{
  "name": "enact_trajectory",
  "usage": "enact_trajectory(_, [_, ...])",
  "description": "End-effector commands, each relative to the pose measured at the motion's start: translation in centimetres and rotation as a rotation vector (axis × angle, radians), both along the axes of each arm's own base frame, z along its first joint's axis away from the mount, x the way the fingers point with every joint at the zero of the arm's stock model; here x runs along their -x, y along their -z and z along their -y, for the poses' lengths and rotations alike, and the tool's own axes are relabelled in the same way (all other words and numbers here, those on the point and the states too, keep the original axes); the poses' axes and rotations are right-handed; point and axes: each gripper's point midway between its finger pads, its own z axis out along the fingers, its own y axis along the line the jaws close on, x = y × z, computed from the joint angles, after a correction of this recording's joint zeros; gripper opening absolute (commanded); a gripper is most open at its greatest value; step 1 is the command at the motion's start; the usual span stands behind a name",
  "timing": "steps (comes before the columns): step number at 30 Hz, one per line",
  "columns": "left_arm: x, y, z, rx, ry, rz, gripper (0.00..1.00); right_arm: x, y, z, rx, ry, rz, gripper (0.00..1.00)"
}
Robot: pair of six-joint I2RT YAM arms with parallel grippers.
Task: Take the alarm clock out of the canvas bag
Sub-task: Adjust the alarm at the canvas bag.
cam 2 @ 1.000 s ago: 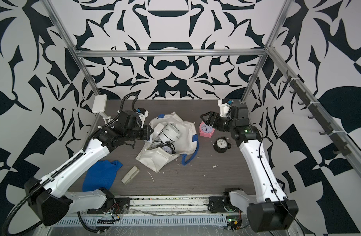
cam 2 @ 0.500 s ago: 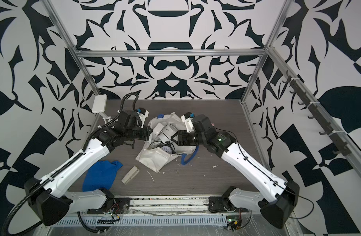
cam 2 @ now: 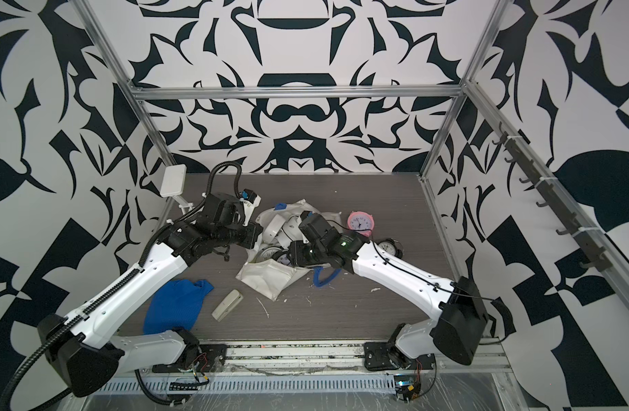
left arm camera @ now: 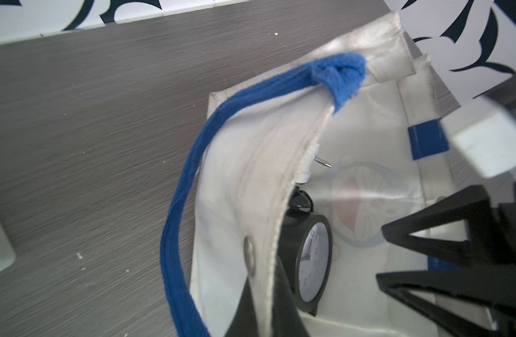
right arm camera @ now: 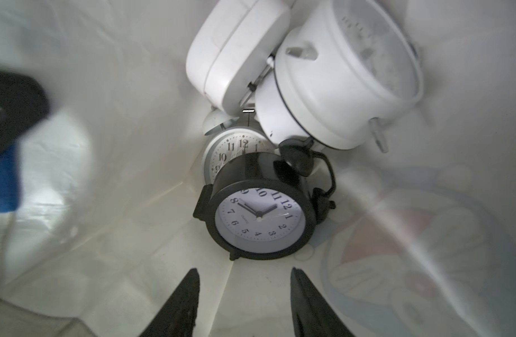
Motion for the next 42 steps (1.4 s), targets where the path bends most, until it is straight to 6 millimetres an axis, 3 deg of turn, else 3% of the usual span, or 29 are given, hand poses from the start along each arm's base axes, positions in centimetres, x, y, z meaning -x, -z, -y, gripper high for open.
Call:
enact_trajectory(1, [0.3,-4.5,-0.4,0.017,0.032,0.139,0.0,0.5,-2.3,-3.3,-0.099,-0.046,0.039,0.53])
enact_trajectory(4, [0.6,-4.4,-0.3,0.027,0.046,0.135,0.0,2.1,-3.0,-5.6,-0.134,-0.096,0.047,0.53])
enact_trajectory(7, [0.9,-3.9,0.4,0.046,0.078,0.113,0.0,3.1,-3.3,-6.4,-0.133,-0.12,0.053,0.53])
enact_trajectory(12, [1.5,-3.3,2.3,0.127,0.149,0.067,0.0,3.0,-2.7,-4.3,-0.075,-0.072,0.076,0.53])
enact_trajectory(17, [1.8,-2.7,3.5,0.166,0.195,0.032,0.0,3.0,-2.0,-0.9,-0.023,0.0,0.11,0.53])
enact_trajectory(21, [1.6,-2.6,3.5,0.163,0.189,0.036,0.0,1.8,-2.5,2.0,-0.073,0.103,0.125,0.55])
enact_trajectory(25, [2.1,-3.0,3.8,0.192,0.216,0.05,0.0,0.0,-4.2,3.4,-0.231,0.218,0.151,0.67])
enact_trajectory(32, [2.5,-3.1,3.8,0.206,0.23,0.061,0.0,-2.5,-6.7,1.2,-0.389,0.271,0.178,0.74])
enact_trajectory(36, [2.7,-3.2,3.7,0.211,0.234,0.066,0.0,-3.7,-6.2,0.1,-0.353,0.266,0.175,0.74])
enact_trajectory(42, [2.9,-3.0,3.2,0.199,0.219,0.072,0.0,-5.2,-4.3,0.5,-0.135,0.209,0.228,0.73])
